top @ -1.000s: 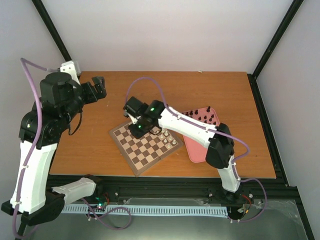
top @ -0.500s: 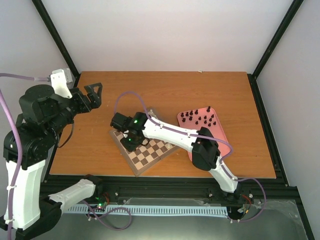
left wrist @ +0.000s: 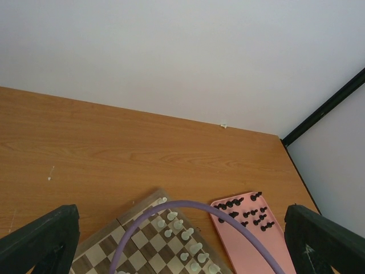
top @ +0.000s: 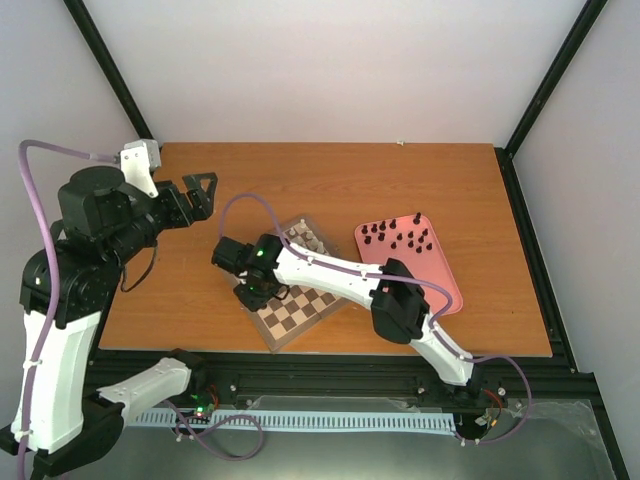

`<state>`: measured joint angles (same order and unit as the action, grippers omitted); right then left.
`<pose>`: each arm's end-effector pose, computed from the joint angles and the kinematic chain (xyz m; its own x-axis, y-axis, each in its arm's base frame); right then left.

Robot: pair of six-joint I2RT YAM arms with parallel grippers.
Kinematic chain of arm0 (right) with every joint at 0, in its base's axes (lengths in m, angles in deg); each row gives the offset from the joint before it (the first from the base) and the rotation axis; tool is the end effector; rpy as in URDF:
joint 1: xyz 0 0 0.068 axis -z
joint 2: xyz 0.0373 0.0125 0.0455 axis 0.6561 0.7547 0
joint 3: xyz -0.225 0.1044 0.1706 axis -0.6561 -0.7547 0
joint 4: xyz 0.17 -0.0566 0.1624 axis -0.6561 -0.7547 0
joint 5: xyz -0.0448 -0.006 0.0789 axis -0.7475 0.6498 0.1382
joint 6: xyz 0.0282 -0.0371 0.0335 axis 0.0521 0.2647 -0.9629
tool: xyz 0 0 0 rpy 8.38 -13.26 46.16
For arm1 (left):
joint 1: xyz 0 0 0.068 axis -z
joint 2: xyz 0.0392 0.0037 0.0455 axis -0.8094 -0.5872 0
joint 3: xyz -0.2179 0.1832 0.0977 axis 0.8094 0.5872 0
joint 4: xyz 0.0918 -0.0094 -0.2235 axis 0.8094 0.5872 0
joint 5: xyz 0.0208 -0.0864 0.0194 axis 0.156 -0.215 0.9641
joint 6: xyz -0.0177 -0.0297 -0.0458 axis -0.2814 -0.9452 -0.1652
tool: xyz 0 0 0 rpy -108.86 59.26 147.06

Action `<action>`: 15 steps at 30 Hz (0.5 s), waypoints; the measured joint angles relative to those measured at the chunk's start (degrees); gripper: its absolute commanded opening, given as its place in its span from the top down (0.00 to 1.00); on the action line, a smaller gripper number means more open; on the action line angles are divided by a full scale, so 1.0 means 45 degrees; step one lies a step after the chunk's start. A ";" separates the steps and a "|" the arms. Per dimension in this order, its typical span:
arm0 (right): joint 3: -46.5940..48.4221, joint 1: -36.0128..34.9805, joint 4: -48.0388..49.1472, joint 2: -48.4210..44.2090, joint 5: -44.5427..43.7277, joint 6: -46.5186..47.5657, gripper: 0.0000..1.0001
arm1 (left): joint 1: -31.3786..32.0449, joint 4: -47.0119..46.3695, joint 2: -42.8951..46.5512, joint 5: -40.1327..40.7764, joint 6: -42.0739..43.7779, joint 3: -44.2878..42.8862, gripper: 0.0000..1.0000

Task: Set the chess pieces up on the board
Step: Place the chess piece on the chessboard.

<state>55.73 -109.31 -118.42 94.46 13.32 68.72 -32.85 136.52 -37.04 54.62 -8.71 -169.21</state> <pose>0.1734 0.4354 0.2502 -0.6580 -0.7129 -0.2423 -0.7465 0.6598 0.0862 0.0853 -0.0307 0.5148 -0.4204 -0.3049 -0.8546 0.1443 0.9074 -0.3948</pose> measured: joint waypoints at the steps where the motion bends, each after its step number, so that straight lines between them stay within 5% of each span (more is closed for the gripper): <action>1: 0.0131 -0.0015 0.0010 0.0058 -0.0083 -0.0010 0.97 | 0.0000 -0.0005 -0.0010 -0.0005 0.0000 0.0000 0.00; 15: 0.1559 0.0034 0.0053 0.1190 -0.0573 0.0185 0.97 | 0.0000 -0.0005 -0.0112 -0.0029 0.0010 0.0015 0.00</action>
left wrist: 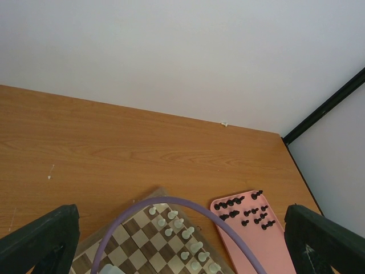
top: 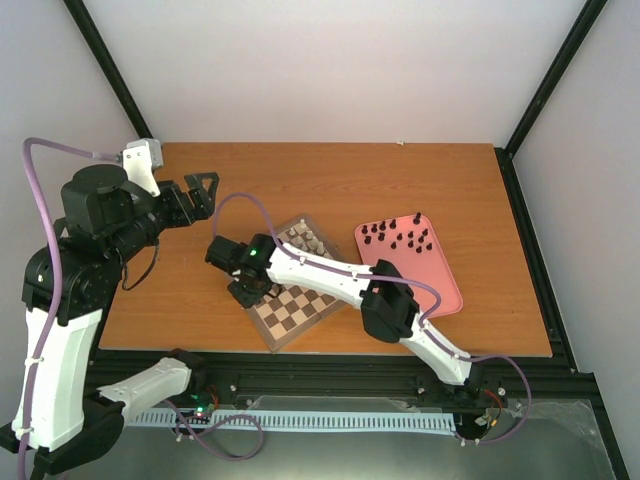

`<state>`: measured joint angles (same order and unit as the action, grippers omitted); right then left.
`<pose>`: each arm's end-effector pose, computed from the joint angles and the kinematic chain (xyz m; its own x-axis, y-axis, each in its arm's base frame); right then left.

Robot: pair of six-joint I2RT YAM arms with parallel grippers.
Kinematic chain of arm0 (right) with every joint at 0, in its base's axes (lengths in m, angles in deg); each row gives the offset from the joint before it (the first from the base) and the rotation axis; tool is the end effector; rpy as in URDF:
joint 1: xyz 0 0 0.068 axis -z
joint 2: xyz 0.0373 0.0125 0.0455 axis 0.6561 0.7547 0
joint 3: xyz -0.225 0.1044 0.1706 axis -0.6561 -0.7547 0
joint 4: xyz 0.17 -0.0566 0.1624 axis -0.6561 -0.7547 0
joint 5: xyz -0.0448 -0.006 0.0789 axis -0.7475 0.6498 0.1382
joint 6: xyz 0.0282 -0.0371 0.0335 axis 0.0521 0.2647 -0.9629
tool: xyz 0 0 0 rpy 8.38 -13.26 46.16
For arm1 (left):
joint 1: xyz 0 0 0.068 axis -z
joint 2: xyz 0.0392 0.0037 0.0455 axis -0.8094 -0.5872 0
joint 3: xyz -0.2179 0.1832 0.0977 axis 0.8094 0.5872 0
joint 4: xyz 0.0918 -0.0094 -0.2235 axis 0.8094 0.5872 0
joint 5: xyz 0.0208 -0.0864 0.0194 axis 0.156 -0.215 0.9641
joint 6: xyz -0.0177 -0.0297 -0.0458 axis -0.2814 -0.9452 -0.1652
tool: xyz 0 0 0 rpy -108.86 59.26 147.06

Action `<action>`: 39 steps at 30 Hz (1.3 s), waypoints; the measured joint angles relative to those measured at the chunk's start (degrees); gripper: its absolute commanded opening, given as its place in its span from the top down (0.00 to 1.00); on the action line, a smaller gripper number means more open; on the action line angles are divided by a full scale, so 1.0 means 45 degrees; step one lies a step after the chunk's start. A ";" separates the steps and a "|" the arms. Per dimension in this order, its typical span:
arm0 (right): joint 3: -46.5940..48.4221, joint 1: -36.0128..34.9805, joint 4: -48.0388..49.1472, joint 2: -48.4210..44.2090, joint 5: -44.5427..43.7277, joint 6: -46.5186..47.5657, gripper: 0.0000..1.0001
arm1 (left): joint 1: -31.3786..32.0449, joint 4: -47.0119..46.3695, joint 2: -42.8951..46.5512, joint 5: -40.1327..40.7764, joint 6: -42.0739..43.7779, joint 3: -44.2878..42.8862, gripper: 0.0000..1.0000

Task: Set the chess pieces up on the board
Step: Place the chess piece on the chessboard.

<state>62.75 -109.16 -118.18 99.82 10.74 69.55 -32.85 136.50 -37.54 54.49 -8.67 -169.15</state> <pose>0.1848 0.4556 0.2394 -0.6439 -0.7088 -0.2880 -0.7498 0.6596 0.0528 0.0887 -0.0321 0.5139 -0.4287 -0.3011 -0.8518 0.1430 0.9083 -0.3931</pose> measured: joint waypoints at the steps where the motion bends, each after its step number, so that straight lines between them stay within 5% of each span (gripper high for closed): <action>1: 0.0005 0.0024 0.0000 0.0000 0.0010 0.0000 0.97 | 0.0000 0.0000 -0.0005 0.0005 0.0000 0.0000 0.00; 39: 0.0160 0.0389 0.0170 0.0612 0.0423 0.0141 0.96 | 0.0000 0.0000 -0.0189 0.0053 0.0073 0.0044 0.00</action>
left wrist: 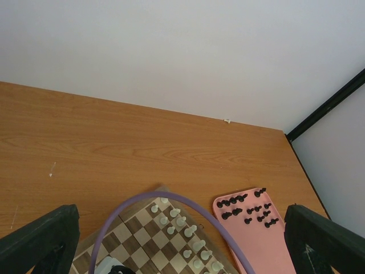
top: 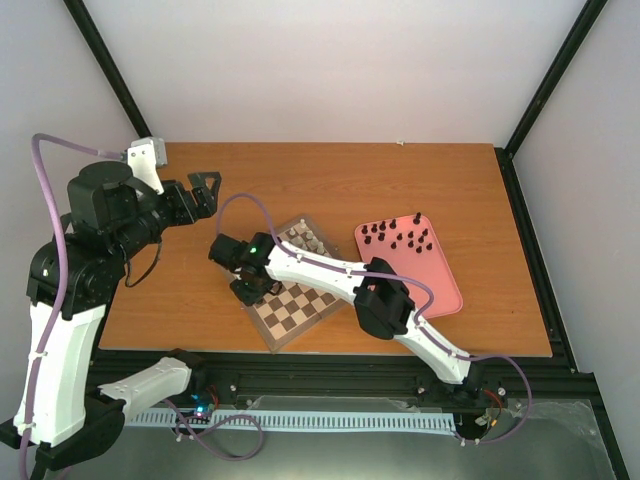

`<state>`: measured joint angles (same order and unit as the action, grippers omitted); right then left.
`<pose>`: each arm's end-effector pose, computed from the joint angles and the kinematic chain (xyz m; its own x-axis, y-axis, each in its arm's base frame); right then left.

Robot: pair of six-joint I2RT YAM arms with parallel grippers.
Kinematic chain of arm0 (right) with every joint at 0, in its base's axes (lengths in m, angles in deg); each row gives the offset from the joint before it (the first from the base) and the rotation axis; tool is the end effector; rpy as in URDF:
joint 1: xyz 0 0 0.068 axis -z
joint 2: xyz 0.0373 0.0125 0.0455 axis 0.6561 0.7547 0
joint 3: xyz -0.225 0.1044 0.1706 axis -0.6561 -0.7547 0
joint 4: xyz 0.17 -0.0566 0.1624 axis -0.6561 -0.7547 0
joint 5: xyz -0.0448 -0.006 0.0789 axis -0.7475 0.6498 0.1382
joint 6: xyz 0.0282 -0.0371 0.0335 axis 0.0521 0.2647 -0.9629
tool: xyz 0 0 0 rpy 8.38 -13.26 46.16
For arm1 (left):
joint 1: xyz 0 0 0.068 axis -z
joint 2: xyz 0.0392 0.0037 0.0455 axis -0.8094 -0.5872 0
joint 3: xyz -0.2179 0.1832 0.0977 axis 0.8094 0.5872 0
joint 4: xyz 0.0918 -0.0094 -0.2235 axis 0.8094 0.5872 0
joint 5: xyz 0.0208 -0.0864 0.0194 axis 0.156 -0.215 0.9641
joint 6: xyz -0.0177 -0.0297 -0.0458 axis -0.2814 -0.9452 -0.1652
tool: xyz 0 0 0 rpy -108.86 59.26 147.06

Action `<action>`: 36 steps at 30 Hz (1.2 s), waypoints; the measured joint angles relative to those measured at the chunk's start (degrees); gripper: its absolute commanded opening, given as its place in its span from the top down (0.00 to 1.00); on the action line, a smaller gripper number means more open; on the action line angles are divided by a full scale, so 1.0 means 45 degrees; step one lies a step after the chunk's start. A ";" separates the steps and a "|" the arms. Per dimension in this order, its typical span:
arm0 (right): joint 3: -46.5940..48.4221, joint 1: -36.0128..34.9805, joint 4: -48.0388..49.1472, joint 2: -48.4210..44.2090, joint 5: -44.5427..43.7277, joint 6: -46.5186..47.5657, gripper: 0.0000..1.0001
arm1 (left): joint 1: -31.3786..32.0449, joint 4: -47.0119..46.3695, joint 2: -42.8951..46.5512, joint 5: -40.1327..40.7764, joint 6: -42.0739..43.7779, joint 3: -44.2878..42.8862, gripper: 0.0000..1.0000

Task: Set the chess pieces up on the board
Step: Place the chess piece on the chessboard.

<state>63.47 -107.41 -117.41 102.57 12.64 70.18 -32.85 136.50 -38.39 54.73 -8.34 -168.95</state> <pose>0.2006 0.4577 0.2202 -0.6611 -0.7044 -0.2583 -0.7404 0.6682 0.0727 0.0947 -0.0342 0.5120 -0.4408 -0.2908 -0.8492 0.1355 0.9137 -0.3832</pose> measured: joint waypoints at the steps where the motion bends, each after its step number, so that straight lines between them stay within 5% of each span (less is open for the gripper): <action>1: 0.0010 0.0005 0.0005 0.0029 -0.0005 0.0000 0.96 | 0.0000 0.0000 0.0000 0.0000 0.0015 0.0000 0.00; 14: 0.0102 0.0005 0.0175 0.0219 -0.0185 0.0000 0.95 | 0.0000 0.0000 0.0000 0.0000 0.0058 0.0136 0.00; 36: 0.0102 -0.0024 0.0384 0.0219 0.0345 0.0340 0.66 | 0.0000 0.0005 0.0058 0.0005 0.0073 0.0277 0.00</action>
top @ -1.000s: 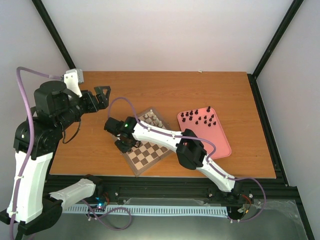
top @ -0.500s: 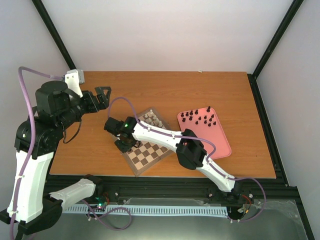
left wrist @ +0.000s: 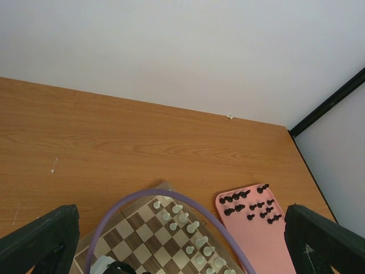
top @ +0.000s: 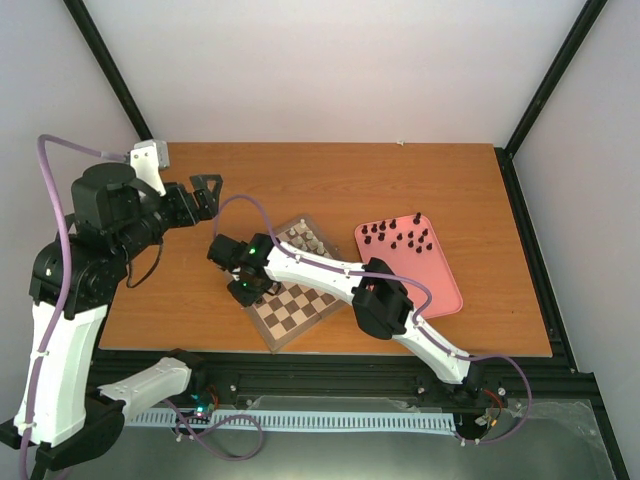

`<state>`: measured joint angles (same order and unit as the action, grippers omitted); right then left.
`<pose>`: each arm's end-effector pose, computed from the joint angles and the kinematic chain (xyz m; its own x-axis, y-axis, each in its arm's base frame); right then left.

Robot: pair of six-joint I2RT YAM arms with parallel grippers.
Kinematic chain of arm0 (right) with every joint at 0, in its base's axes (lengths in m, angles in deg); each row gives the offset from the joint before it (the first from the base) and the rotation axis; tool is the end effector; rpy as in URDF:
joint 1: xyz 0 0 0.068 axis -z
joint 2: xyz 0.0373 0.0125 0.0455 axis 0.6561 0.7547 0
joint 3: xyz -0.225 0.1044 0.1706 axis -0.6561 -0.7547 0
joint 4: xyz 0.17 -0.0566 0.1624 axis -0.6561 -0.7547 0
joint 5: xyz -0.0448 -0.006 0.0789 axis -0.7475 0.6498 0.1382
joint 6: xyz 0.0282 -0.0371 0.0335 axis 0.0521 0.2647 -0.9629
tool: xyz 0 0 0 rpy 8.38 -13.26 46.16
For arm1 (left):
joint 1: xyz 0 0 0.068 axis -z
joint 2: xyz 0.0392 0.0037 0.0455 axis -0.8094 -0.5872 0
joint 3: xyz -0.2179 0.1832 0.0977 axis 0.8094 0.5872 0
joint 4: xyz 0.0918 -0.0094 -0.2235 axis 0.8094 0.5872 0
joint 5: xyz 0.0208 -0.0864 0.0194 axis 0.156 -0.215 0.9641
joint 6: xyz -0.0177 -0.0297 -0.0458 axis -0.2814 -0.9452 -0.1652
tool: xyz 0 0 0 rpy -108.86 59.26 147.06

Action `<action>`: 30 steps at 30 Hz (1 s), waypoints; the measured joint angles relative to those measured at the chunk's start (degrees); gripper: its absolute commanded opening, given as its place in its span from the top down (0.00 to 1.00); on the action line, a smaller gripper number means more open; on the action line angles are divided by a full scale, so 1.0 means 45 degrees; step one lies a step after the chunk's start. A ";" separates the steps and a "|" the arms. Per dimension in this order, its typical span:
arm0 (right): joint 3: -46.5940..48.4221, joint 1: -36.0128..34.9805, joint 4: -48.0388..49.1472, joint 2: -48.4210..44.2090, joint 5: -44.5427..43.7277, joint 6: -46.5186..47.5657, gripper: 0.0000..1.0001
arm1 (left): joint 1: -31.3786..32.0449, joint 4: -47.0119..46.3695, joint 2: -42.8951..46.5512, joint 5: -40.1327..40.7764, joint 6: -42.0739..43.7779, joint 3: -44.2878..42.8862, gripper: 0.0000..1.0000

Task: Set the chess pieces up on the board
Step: Place the chess piece on the chessboard, then pick up the chess piece from the storage box.

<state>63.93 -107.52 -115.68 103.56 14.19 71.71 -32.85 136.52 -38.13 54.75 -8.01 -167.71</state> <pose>0.2011 0.4639 0.2149 -0.6384 -0.7202 -0.2716 -0.7626 0.6396 0.0966 0.0961 -0.0347 0.5072 -0.4537 -0.2802 -0.8460 0.1316 0.9178 -0.3746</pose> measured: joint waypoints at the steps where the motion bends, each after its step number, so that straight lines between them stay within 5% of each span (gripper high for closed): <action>1: 0.0000 0.0000 0.0024 0.0000 0.0049 0.0068 0.63 | 0.0000 0.0000 0.0010 0.0000 0.0000 0.0000 0.00; 8: 0.0000 0.0000 0.0374 -0.0015 0.0102 0.0301 0.42 | 0.0000 0.0000 0.0029 -0.0005 0.0034 0.0000 0.00; 18: 0.0185 0.0559 0.0461 -0.1098 -0.0277 -0.0068 0.40 | 0.0000 0.0000 0.0029 -0.0005 0.0097 0.0000 0.00; 30: -0.2905 0.6936 -0.0117 -0.5115 -0.2059 -0.0583 0.45 | 0.0000 -0.0005 -0.0262 0.0039 0.0325 -0.0005 0.00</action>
<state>50.86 -76.31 -116.21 80.54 4.93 69.09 -32.85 136.50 -39.31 54.92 -6.55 -167.73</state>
